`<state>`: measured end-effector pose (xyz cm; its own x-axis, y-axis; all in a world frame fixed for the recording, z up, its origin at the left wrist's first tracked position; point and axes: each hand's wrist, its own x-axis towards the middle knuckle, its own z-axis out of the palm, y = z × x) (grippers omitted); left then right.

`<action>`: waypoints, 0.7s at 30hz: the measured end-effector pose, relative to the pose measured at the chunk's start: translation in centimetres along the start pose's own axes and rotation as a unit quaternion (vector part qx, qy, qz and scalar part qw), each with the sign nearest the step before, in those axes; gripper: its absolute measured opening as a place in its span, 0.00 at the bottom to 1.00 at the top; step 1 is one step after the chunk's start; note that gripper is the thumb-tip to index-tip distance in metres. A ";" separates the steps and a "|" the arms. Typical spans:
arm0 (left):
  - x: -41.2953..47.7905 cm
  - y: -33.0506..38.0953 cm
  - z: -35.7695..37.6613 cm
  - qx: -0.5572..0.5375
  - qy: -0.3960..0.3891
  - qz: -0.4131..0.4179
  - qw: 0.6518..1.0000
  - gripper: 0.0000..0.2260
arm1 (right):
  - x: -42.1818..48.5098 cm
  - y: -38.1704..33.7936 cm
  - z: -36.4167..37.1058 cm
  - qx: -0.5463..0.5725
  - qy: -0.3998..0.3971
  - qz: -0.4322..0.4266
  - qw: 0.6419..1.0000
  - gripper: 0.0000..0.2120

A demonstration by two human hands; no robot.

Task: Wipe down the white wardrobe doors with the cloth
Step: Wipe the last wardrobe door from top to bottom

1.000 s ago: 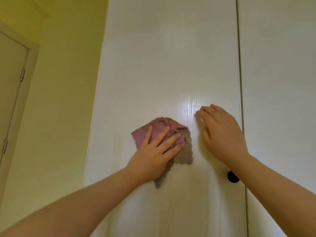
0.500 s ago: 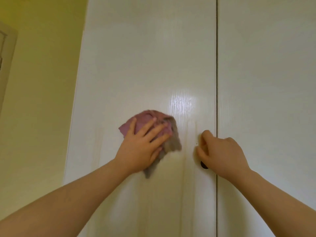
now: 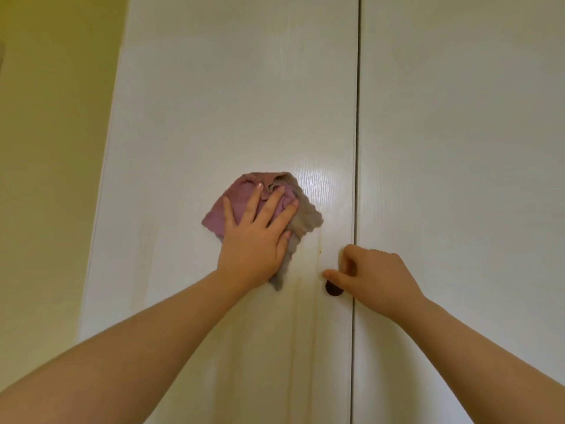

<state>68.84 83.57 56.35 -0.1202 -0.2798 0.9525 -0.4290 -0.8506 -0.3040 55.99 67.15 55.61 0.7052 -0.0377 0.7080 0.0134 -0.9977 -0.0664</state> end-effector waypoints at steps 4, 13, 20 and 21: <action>-2.3 1.4 0.8 -0.026 -0.003 0.104 0.994 0.21 | 1.0 0.9 -1.0 0.137 0.056 0.095 0.984 0.09; 3.6 2.5 0.2 -0.006 -0.009 -0.021 1.000 0.22 | 1.6 0.8 -1.2 0.083 0.039 0.105 0.990 0.07; -1.2 1.9 -0.2 -0.017 -0.011 0.219 0.975 0.20 | 1.6 1.0 -1.1 0.083 0.031 0.087 0.992 0.07; -0.2 1.6 -0.3 -0.004 -0.012 0.194 0.981 0.20 | 1.5 1.1 -1.0 0.082 0.026 0.088 0.992 0.06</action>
<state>67.86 82.40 55.68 -0.2553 -0.5920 0.7644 -0.3629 -0.6742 -0.6433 56.30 65.94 57.30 0.6689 -0.2174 0.7109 0.0118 -0.9531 -0.3026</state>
